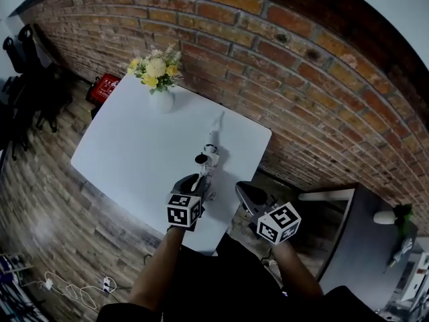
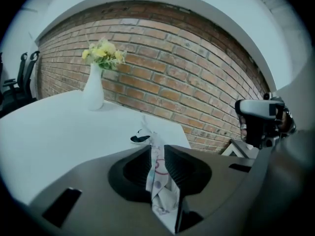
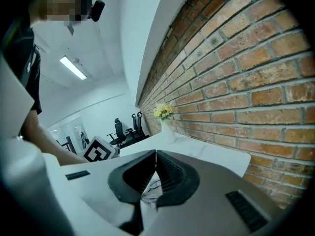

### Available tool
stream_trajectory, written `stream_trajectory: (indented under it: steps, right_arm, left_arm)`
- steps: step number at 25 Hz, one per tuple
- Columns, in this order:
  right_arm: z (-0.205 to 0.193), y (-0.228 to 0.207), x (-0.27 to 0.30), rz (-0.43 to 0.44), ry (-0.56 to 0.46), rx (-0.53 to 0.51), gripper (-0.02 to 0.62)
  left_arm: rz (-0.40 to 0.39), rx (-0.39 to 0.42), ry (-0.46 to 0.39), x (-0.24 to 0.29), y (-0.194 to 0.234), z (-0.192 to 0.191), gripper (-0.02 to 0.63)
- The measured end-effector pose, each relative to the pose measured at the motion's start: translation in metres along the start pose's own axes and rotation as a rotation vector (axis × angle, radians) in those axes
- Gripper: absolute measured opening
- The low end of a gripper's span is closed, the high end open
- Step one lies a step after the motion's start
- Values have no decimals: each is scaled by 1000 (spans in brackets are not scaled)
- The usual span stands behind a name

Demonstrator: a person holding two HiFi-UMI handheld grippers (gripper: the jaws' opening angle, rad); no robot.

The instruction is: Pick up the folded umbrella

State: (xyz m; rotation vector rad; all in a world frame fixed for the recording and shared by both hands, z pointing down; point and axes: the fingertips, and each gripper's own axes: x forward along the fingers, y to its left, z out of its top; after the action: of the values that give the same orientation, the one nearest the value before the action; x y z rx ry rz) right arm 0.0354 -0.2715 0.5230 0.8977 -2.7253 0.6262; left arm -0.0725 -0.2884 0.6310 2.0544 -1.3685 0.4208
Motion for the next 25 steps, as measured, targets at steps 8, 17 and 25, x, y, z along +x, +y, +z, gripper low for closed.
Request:
stream_trajectory:
  steps: [8,17,25]
  right_arm:
    - [-11,-3,-10,-73,4,46,21]
    - [-27,-6,-32,-135,29,68,21]
    - [-37,-12,-45,-161,45,82,21]
  left_arm:
    - [-65,-101,111,48,4,-14,297]
    - [-42,-90,177,78,6,-27,359]
    - [9,6,218,91,4,-36,359]
